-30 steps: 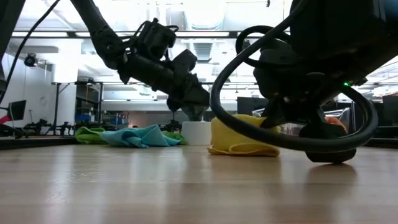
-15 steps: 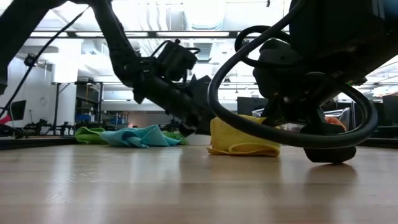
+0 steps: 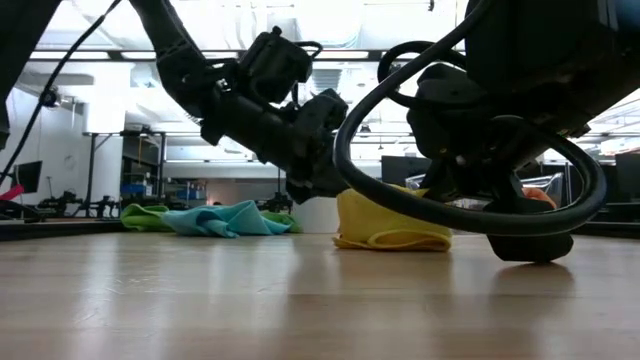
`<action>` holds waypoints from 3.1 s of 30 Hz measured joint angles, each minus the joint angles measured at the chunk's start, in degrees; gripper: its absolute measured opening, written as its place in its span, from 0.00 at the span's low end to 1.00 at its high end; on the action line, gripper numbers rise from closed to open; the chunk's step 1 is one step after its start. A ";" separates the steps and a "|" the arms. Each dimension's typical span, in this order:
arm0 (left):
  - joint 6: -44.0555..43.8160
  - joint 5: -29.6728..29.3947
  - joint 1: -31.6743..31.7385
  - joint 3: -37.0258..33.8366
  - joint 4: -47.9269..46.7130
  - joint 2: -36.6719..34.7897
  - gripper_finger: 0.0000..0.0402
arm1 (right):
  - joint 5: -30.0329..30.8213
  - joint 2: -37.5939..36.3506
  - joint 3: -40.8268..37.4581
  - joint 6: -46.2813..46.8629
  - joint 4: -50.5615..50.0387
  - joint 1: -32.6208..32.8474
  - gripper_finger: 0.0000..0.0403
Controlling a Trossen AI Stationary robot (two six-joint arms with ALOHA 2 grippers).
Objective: Roll microfiber towels into tight, uniform cylinder then place into a basket
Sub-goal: Roll the yellow microfiber cloth
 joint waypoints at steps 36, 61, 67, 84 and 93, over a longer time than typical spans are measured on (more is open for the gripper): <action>1.51 -5.39 -7.28 -1.25 1.97 0.22 0.00 | -3.11 -0.07 -0.02 0.13 0.19 -0.63 0.02; -1.37 -3.63 -7.61 1.30 11.01 11.51 0.00 | -3.39 -0.02 0.00 -0.86 0.95 -0.90 0.02; -1.58 -3.41 -7.52 1.74 10.27 12.63 0.00 | -3.96 -0.02 0.58 1.96 -0.40 -0.90 0.07; -1.67 -3.04 -7.55 1.46 10.06 12.52 0.00 | -12.82 -19.08 -7.66 31.76 -8.97 0.03 0.12; -1.76 -2.37 -7.54 1.39 10.08 12.52 0.00 | -21.64 -33.70 -33.65 20.10 47.06 -7.74 0.02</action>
